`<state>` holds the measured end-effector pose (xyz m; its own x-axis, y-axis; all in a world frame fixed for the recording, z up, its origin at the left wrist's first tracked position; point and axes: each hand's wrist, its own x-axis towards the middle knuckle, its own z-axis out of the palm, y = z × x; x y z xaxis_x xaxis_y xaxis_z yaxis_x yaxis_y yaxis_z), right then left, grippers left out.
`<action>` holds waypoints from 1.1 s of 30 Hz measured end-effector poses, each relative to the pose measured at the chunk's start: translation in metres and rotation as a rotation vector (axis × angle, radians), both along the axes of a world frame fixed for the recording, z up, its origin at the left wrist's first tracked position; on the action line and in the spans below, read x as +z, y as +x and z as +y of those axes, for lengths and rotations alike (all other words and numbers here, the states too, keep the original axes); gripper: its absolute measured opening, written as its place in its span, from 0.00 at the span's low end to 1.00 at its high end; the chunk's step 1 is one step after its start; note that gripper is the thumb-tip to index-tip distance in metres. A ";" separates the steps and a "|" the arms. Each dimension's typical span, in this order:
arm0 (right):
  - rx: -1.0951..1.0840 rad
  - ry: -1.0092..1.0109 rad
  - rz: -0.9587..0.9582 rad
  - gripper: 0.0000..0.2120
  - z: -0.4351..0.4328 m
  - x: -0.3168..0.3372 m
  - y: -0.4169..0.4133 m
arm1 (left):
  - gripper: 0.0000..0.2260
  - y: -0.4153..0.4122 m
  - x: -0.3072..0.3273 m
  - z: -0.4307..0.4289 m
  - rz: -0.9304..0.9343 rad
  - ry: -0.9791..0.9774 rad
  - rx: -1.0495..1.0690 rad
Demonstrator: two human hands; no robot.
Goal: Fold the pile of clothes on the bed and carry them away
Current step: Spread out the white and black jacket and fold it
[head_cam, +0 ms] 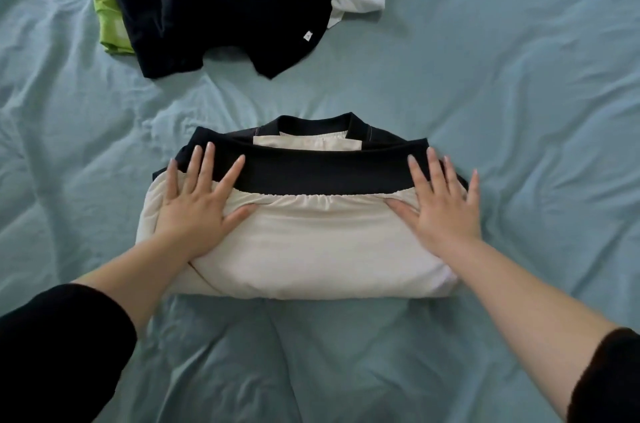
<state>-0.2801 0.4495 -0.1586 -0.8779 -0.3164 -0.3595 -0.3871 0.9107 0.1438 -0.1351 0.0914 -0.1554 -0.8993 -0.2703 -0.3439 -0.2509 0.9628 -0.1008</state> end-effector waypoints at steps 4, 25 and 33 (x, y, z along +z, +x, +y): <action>-0.136 -0.225 -0.202 0.39 -0.003 0.019 -0.001 | 0.35 -0.009 0.019 0.014 -0.068 0.121 0.073; -1.036 -1.433 -0.803 0.16 -0.099 0.136 0.096 | 0.22 -0.095 0.034 0.109 -0.147 0.956 0.546; -0.749 -1.389 -0.776 0.14 -0.235 0.139 0.138 | 0.25 -0.009 0.079 -0.018 0.154 1.723 1.172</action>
<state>-0.1417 0.2148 -0.0198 -0.7371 -0.3685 -0.5665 0.5385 0.1862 -0.8218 -0.1438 0.0738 -0.0759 -0.6214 -0.1630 -0.7663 -0.5886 -0.5484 0.5940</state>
